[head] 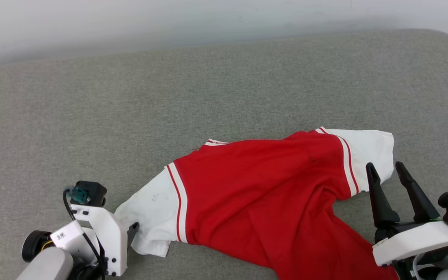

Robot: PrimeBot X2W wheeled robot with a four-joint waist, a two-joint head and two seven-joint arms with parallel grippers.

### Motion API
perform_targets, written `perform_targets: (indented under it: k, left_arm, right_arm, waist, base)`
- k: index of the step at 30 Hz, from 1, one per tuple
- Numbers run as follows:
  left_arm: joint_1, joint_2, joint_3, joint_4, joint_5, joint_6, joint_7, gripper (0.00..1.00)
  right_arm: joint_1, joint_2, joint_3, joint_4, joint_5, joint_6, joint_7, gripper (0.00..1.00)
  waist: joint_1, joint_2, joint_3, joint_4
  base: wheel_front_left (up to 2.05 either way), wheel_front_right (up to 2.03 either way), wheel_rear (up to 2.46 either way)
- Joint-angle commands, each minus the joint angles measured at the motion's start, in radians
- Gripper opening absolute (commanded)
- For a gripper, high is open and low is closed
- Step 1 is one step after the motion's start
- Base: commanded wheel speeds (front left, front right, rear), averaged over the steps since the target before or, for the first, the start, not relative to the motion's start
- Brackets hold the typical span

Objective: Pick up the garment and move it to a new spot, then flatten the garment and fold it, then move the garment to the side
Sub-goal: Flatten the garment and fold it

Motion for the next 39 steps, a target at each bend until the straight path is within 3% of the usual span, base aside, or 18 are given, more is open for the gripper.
perform_targets:
  k: [1, 2, 3, 4, 8, 11, 17, 28, 33, 39]
  left_arm:
    - [0.005, -0.021, -0.032, 0.034, -0.023, -0.023, 0.038, 1.0]
    - [0.004, -0.028, -0.041, 0.039, -0.03, -0.032, 0.049, 0.49]
    - [0.002, -0.032, -0.05, 0.044, -0.035, -0.04, 0.059, 0.11]
    - [0.001, -0.038, -0.056, 0.046, -0.039, -0.047, 0.062, 0.0]
    - [-0.015, -0.04, -0.054, 0.032, -0.024, -0.048, 0.037, 0.0]
    - [-0.054, -0.034, -0.031, -0.007, 0.012, -0.029, -0.03, 0.0]
    - [-0.062, -0.026, -0.025, -0.08, 0.047, -0.01, -0.074, 0.0]
    - [-0.122, -0.021, -0.035, -0.209, 0.103, 0.002, -0.107, 0.0]
    - [-0.152, -0.022, -0.037, -0.242, 0.117, 0.002, -0.112, 0.0]
    - [-0.163, -0.017, -0.029, -0.258, 0.125, 0.008, -0.124, 0.0]
  right_arm:
    - [-0.013, 0.004, -0.005, 0.01, 0.005, -0.001, -0.006, 1.0]
    - [-0.016, 0.004, -0.009, 0.013, 0.008, -0.001, -0.005, 1.0]
    - [-0.02, 0.004, -0.017, 0.016, 0.011, -0.001, -0.007, 1.0]
    - [-0.023, 0.003, -0.028, 0.022, 0.007, -0.001, -0.002, 1.0]
    - [-0.04, 0.003, -0.065, 0.042, 0.015, -0.001, 0.007, 1.0]
    - [-0.062, 0.003, -0.168, 0.11, 0.052, -0.001, 0.045, 1.0]
    - [-0.123, -0.08, -0.245, 0.263, 0.13, -0.001, 0.187, 1.0]
    - [-0.353, -0.263, -0.187, 0.427, 0.212, -0.001, 0.598, 1.0]
    - [-0.465, -0.289, -0.165, 0.508, 0.186, -0.001, 0.691, 1.0]
    - [-0.541, -0.3, -0.116, 0.599, 0.168, -0.001, 0.725, 1.0]
  waist:
    - [0.0, -0.0001, 0.013, -0.013]
    - [0.0, -0.0001, 0.016, -0.014]
    - [0.0, -0.0001, 0.018, -0.015]
    - [0.0, -0.0001, 0.019, -0.015]
    - [0.0, -0.0001, 0.019, -0.011]
    - [0.0, -0.0001, 0.009, 0.015]
    - [0.0, -0.0001, 0.015, 0.042]
    - [0.0, -0.0001, 0.089, 0.097]
    - [0.0, -0.0001, 0.14, 0.125]
    - [0.0, -0.0001, 0.18, 0.137]
  base:
    - [0.0, 0.0, 0.0]
    - [0.0, 0.0, 0.0]
    - [0.0, 0.0, 0.0]
    - [0.0, 0.0, 0.0]
    - [0.0, 0.0, 0.0]
    - [0.0, 0.0, 0.0]
    - [0.0, 0.0, 0.0]
    - [0.0, 0.0, 0.0]
    - [0.0, 0.0, 0.0]
    - [0.0, 0.0, 0.0]
